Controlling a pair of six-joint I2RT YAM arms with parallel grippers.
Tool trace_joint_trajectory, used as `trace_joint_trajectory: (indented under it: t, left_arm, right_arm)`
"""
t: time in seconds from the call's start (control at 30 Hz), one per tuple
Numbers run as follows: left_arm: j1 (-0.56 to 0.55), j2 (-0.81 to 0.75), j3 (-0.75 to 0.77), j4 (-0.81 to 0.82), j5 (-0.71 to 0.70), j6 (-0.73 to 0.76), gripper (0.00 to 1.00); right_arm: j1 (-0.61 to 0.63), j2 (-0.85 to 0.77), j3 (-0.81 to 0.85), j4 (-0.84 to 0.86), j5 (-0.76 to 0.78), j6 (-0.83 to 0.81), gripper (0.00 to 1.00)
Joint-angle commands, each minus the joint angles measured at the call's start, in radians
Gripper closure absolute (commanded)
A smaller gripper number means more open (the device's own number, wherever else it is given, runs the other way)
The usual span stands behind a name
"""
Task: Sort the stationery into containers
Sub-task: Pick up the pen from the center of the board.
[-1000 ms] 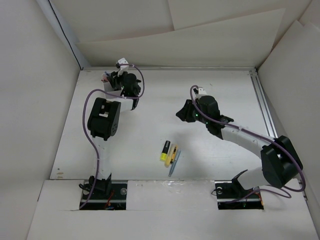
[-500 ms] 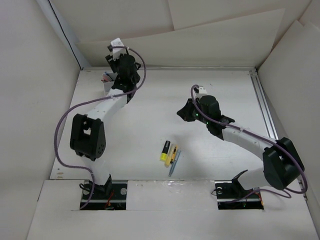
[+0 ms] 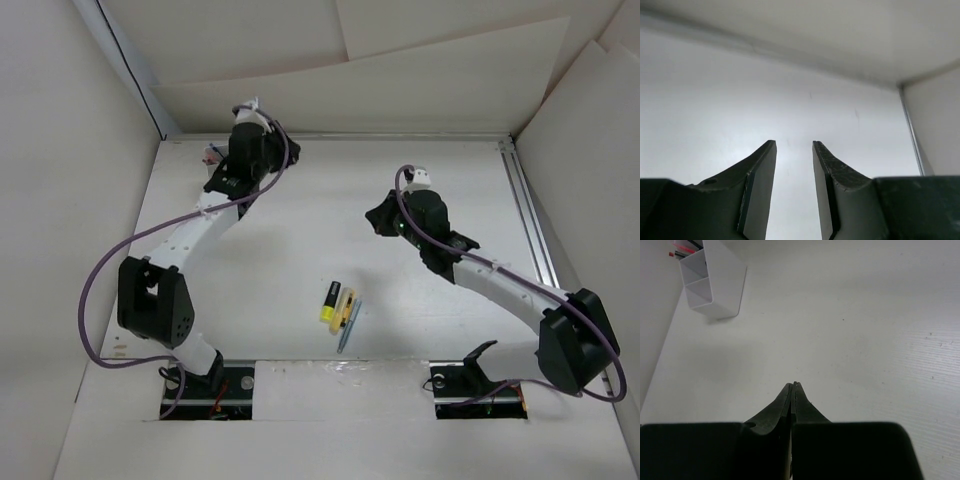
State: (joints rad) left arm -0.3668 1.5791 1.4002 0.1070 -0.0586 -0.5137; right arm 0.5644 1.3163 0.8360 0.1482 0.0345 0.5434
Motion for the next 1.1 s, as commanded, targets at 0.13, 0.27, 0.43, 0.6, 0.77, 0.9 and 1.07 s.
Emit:
trace_joint_trajectory:
  t: [0.13,0.27,0.43,0.6,0.77,0.9,1.07]
  left_arm:
    - [-0.004,-0.154,-0.329,-0.047,0.473,-0.048,0.67]
    - [-0.035,-0.211,-0.388,-0.105,0.566,0.021,0.68]
    - [-0.15,-0.196,-0.366,-0.306,0.431,0.093,0.73]
    - [-0.172,-0.128,-0.414,-0.294,0.511,0.093,0.73]
    - [-0.277,-0.076,-0.391,-0.351,0.424,0.106,0.73]
    - [-0.36,-0.013,-0.325,-0.398,0.306,0.115,0.73]
    - [-0.419,0.077,-0.257,-0.461,0.195,0.115,0.73]
  right_arm:
    - [0.009,-0.042,0.002,0.004,0.053,0.023,1.0]
    - [0.009,-0.052,0.002,-0.015,0.076,0.023,1.0]
    - [0.0,-0.061,0.002,-0.015,0.088,0.032,0.96]
    - [0.0,-0.061,0.002,-0.024,0.1,0.032,0.82]
    - [-0.009,-0.052,0.002,-0.033,0.1,0.032,0.75]
    - [-0.009,-0.052,0.002,-0.033,0.1,0.032,0.72]
    - [-0.018,-0.052,0.002,-0.042,0.1,0.032,0.7]
